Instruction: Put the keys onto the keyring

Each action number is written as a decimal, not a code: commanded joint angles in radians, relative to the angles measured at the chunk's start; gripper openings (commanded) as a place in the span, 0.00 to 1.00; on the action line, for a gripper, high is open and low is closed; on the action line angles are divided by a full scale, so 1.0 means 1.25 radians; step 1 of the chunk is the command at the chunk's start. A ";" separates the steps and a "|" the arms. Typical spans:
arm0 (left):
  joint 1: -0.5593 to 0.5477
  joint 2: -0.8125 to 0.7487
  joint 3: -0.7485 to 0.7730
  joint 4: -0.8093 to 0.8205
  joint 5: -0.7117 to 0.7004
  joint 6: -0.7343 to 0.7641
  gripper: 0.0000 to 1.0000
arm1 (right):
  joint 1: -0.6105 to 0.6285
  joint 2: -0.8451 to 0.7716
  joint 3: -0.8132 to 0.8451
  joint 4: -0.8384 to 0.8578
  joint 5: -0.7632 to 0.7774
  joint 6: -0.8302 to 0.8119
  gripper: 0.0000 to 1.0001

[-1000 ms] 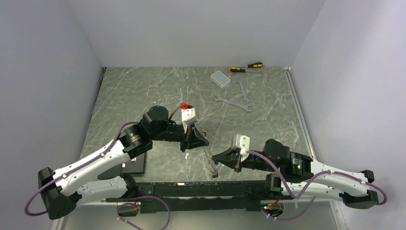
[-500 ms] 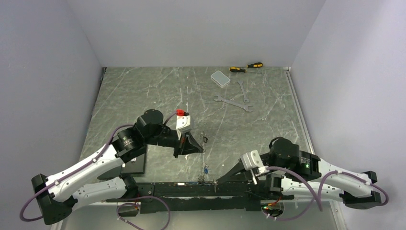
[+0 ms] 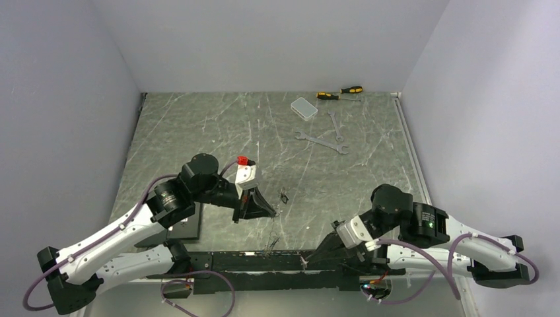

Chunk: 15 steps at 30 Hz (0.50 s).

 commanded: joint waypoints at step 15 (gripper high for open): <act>-0.003 -0.043 -0.008 0.031 0.014 -0.003 0.00 | -0.008 -0.005 0.037 0.034 0.175 0.022 0.00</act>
